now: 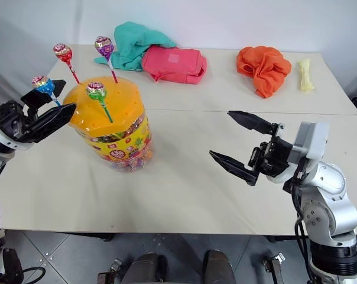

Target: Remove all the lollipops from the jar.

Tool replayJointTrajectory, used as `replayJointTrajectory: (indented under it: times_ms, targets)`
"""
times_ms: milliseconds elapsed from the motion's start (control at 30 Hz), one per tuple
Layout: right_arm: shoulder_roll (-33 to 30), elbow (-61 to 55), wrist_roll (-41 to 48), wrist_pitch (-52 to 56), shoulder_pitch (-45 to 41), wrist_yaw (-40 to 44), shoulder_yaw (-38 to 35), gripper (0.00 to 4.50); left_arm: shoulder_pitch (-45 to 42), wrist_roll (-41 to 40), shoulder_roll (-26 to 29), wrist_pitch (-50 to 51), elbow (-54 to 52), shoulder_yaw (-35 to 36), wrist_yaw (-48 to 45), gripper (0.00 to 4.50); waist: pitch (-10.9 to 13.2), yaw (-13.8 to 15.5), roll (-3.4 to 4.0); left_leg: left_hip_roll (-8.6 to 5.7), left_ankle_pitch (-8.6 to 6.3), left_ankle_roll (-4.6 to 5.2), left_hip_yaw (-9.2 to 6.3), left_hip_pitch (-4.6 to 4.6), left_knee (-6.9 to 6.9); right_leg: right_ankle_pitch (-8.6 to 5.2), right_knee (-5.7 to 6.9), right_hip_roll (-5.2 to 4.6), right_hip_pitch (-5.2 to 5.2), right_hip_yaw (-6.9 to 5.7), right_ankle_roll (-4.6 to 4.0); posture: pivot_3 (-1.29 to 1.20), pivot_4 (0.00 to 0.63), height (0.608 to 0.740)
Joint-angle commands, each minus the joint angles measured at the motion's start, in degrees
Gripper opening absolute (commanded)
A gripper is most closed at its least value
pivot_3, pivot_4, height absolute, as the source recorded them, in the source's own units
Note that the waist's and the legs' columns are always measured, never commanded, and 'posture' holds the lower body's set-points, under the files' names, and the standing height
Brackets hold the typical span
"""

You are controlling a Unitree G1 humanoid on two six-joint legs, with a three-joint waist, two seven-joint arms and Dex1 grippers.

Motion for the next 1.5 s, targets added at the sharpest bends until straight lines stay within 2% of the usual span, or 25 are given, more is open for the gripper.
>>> replayJointTrajectory:
  times_ms: [33,267,400,433,600,667,700,767,867,967,1133,1300,1367,1500]
  targets:
    - [-0.3,-2.0,-0.2,0.3,-0.5,-1.4,-0.4,4.50,-0.9,0.0,0.6,-0.2,0.3,1.0,-1.1,3.59,0.0,0.0,-0.01,0.00,0.00,0.00,-0.02,0.00,0.01,0.00,0.00,0.00,0.01,-0.01,0.00,0.00,0.150,0.740]
    - [0.6,-2.4,-1.2,0.1,-0.5,-2.8,0.7,4.50,-0.9,-0.6,1.4,2.3,-0.2,0.9,-2.8,1.37,0.0,0.1,-0.01,0.00,0.00,0.00,-0.04,-0.02,0.09,0.00,0.00,-0.02,0.04,0.00,0.00,0.00,0.150,0.740]
    - [0.9,-1.7,-1.4,-0.2,-1.3,-2.8,1.2,4.50,-3.1,-5.1,-0.3,5.5,0.4,3.5,0.6,0.07,0.0,0.6,-0.01,0.00,0.00,0.00,-0.05,-0.03,0.12,0.00,0.00,-0.03,0.04,0.01,0.00,0.00,0.150,0.740]
    - [1.0,-1.6,-1.3,-0.1,-1.5,-2.7,1.3,4.50,-3.9,-7.2,-0.8,6.6,1.2,5.1,2.6,0.03,0.0,0.7,-0.01,0.00,0.00,0.01,-0.05,-0.03,0.13,0.00,0.00,-0.03,0.04,0.02,0.00,0.00,0.150,0.740]
    - [1.5,-1.0,-0.8,0.2,-2.6,-1.9,1.9,4.50,-7.1,-19.6,-2.2,11.9,7.6,16.1,13.4,0.03,0.0,0.7,-0.02,0.01,0.00,0.01,-0.09,-0.04,0.15,0.00,0.02,-0.05,0.04,0.01,0.01,0.00,0.150,0.740]
    - [1.4,-0.9,-0.5,0.3,-2.9,-1.2,2.2,4.50,-6.3,-21.2,-1.2,12.9,10.1,19.3,15.8,0.03,0.0,0.5,-0.02,0.03,0.00,0.01,-0.09,-0.04,0.14,0.00,0.03,-0.04,0.03,0.01,0.00,0.00,0.150,0.740]
    - [1.1,-0.9,-0.5,0.5,-3.1,-0.3,2.6,4.50,-4.1,-19.5,0.4,13.4,12.1,20.5,16.6,0.03,0.0,0.3,-0.01,0.03,0.00,0.01,-0.11,-0.03,0.14,0.00,0.04,-0.04,0.03,-0.01,0.01,0.00,0.150,0.740]
    - [0.3,-0.5,-0.7,0.6,-3.6,1.3,3.2,4.50,4.3,-10.4,6.0,15.4,17.4,18.7,18.4,0.03,0.0,-0.3,-0.01,0.00,0.00,0.01,-0.10,0.00,0.11,0.00,0.05,-0.05,0.04,0.00,0.01,0.00,0.150,0.740]
    - [-1.6,0.7,-1.7,0.1,-3.0,5.2,3.6,4.50,13.9,-0.5,12.1,20.5,19.0,11.3,22.9,0.03,0.0,-0.5,0.02,-0.04,0.00,0.01,-0.02,0.11,-0.10,0.00,0.04,-0.05,0.02,0.02,0.01,0.00,0.150,0.740]
    - [-2.8,1.8,-3.0,-1.0,-2.2,8.2,4.0,4.50,19.7,3.3,12.2,21.4,14.1,7.4,21.5,0.03,0.1,0.2,-0.19,-0.03,-0.01,0.03,-0.05,0.02,-0.03,0.00,0.03,-0.06,0.02,0.03,0.01,0.00,0.150,0.740]
    - [-2.5,2.1,-3.9,-1.2,-2.1,9.4,4.1,4.50,23.2,8.9,11.2,22.3,11.9,4.2,23.1,0.03,0.0,1.1,-0.33,0.03,-0.03,0.01,-0.13,-0.08,0.07,0.00,-0.01,-0.12,0.01,0.03,0.00,0.00,0.150,0.740]
    - [-2.9,1.8,-3.9,-1.5,-0.8,9.9,2.8,4.50,24.6,11.6,11.9,20.9,10.4,5.9,21.1,1.26,0.0,1.0,-0.33,0.01,-0.04,-0.02,-0.07,-0.07,0.03,0.00,-0.01,-0.05,-0.02,0.02,0.00,0.00,0.150,0.740]
    - [-3.0,1.5,-3.7,-1.5,-0.3,9.7,2.3,4.50,25.1,12.2,13.1,17.5,10.3,7.9,16.4,1.77,0.0,0.9,-0.33,0.01,-0.04,-0.02,-0.02,-0.06,0.03,0.00,-0.01,-0.05,-0.03,0.03,0.00,0.00,0.150,0.740]
    - [-3.4,1.1,-2.7,-1.0,0.2,9.1,0.6,4.50,26.7,12.8,16.0,8.3,11.1,11.7,1.7,1.77,0.0,0.9,-0.33,0.03,-0.04,-0.02,0.10,-0.07,0.03,-0.01,-0.02,-0.03,-0.08,0.02,-0.01,0.00,0.150,0.740]
